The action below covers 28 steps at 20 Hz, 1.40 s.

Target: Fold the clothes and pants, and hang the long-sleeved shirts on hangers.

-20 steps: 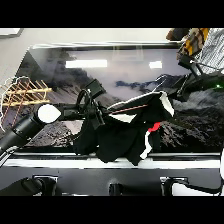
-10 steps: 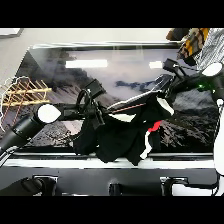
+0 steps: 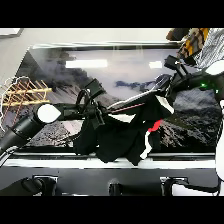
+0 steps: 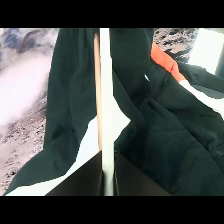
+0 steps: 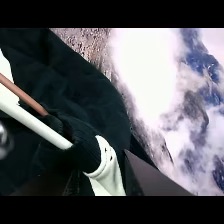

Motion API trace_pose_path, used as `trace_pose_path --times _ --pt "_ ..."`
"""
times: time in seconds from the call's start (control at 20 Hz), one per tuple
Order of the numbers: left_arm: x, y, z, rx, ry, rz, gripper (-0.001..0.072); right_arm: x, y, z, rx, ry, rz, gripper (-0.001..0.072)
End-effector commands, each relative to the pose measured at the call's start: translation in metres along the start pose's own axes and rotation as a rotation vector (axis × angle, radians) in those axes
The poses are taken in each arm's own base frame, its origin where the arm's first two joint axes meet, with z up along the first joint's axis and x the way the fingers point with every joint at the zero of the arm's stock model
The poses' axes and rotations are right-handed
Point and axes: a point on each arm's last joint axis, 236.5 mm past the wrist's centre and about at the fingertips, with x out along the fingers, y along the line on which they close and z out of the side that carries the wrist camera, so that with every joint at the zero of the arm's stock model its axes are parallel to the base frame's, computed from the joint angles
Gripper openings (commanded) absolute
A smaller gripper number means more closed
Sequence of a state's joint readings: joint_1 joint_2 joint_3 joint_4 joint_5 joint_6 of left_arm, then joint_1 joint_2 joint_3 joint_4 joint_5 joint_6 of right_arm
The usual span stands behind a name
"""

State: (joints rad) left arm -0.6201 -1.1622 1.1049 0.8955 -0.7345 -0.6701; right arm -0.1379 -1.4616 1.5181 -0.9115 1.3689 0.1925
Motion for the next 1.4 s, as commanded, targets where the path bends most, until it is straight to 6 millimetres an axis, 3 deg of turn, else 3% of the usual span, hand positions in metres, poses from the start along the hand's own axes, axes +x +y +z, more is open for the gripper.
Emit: trace_pose_path --times 0.0,0.15,0.3,0.55,0.75,0.95,1.1,1.15,1.35 --pt "0.0 0.0 0.0 0.002 0.001 -0.001 0.0036 -0.002 0.009 0.007 0.002 -0.025 0.029 0.0278" --pt "0.0 -0.001 0.0 0.002 0.001 -0.001 0.0036 -0.002 0.008 0.009 -0.019 -0.033 0.029 0.0288" --pt "0.0 0.0 0.0 0.002 0.001 -0.001 0.0036 -0.002 -0.002 0.011 -0.022 -0.04 -0.014 0.0391" --pt "0.0 0.0 0.0 0.002 0.001 -0.001 0.0036 0.005 0.0 0.006 -0.009 -0.033 0.015 0.0385" --pt "0.0 0.0 0.0 0.002 0.001 -0.001 0.0036 0.009 0.002 0.002 -0.001 -0.03 0.032 0.0326" --pt "0.0 -0.001 0.0 0.002 0.001 -0.001 0.0036 0.008 0.006 0.003 -0.004 -0.029 0.046 0.0089" --pt "0.0 0.0 0.0 -0.007 0.001 -0.001 0.0041 -0.003 0.008 0.007 -0.021 -0.026 0.026 0.0056" --pt "0.0 0.0 0.0 -0.024 0.001 -0.001 0.0065 -0.008 0.009 0.008 -0.029 -0.017 0.019 0.0053" --pt "-0.001 0.005 0.0 -0.135 -0.006 0.014 0.036 -0.028 0.02 0.004 -0.011 0.042 0.001 0.005"
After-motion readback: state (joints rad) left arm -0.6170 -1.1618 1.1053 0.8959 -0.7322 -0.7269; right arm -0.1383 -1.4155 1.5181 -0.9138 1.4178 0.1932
